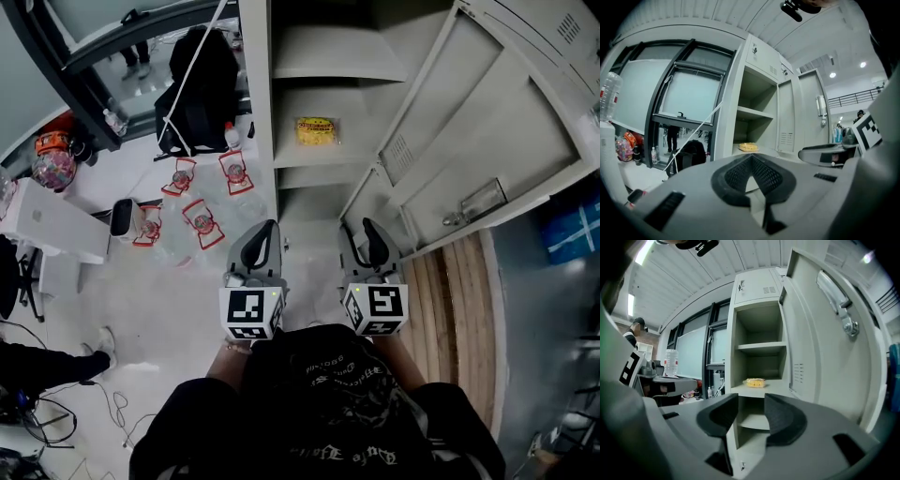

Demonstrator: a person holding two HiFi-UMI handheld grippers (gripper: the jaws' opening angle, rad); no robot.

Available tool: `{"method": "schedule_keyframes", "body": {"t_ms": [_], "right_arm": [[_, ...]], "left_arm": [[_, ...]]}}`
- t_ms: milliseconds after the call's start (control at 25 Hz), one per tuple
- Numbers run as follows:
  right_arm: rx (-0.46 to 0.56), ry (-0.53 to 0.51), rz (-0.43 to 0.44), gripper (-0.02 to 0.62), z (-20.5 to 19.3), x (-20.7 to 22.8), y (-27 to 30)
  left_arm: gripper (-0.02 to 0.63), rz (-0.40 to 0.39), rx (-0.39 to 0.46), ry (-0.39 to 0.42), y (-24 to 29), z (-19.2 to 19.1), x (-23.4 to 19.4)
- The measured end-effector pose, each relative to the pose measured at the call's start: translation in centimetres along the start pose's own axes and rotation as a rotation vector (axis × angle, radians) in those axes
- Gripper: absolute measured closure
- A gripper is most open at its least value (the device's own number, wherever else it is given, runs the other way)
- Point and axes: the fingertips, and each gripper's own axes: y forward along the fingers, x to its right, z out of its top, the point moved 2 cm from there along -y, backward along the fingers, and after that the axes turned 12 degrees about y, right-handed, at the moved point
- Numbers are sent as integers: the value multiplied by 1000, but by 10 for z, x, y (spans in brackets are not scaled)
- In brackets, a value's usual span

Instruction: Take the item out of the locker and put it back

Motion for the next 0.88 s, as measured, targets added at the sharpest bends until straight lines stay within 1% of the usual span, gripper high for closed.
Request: {"method": "schedule_keyframes", "body": {"t_ms": [160, 400, 600, 760, 880], "right_arm": [[-9, 0, -38, 434, -11, 4, -13], [-27, -2, -80, 434, -23, 12, -28], [-21, -13, -64, 438, -22, 6, -29], [-9, -25, -45, 503, -20, 1, -33], [-10, -19, -49, 549, -22, 2, -33]], "left_arm": [[600, -8, -14, -16, -8, -13, 0], [600, -21, -7, -28, -12, -17, 6], [600, -19, -5, -27, -13, -17, 7], [600, -24, 4, -20, -12, -15, 9], [600, -32, 9, -14, -11, -14, 14]]}}
